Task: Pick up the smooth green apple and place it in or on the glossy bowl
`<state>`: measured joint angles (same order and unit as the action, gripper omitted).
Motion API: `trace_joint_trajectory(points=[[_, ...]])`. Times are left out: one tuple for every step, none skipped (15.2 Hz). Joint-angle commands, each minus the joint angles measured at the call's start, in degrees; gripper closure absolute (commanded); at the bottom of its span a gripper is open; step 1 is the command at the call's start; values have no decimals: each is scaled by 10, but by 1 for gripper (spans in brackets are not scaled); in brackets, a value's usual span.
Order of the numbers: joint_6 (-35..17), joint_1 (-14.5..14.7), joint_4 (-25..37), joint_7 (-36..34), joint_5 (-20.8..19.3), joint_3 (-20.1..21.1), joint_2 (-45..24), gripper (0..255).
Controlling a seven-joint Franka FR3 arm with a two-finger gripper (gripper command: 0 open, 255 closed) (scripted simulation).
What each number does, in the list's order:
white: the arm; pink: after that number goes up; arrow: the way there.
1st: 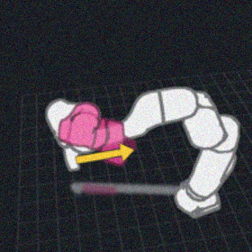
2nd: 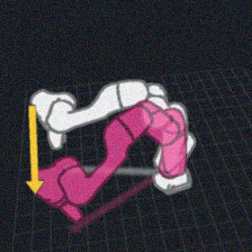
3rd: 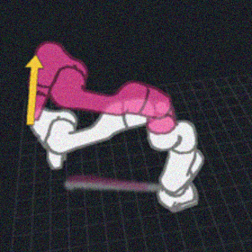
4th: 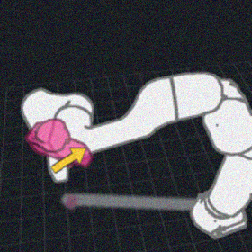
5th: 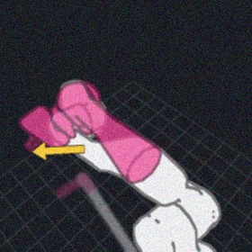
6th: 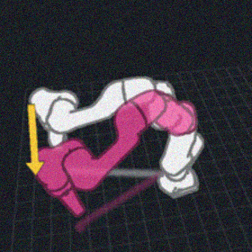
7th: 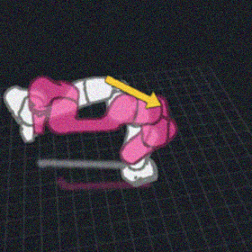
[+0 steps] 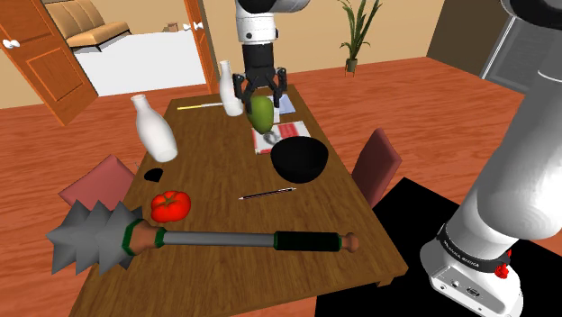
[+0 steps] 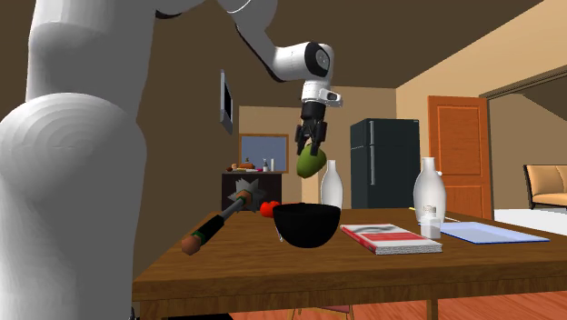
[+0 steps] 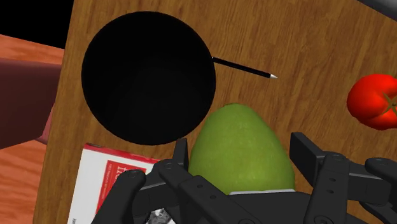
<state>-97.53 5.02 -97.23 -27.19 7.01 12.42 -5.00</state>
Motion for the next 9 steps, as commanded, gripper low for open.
trace_joint_trajectory(points=[[-6, -8, -57, 16, 10, -5, 50, 255], [-7, -12, -82, 25, 14, -9, 72, 255], [-8, -15, -105, 33, 17, -13, 95, 255], [-7, -18, -127, 41, 21, -17, 117, 255], [-6, -21, -149, 49, 23, -21, 139, 255], [-4, -24, -169, 57, 26, -26, 160, 255], [-2, -26, -189, 65, 27, -30, 181, 255], [1, -28, -207, 72, 28, -35, 200, 255], [-7, -27, -214, 73, 29, -35, 200, 255]])
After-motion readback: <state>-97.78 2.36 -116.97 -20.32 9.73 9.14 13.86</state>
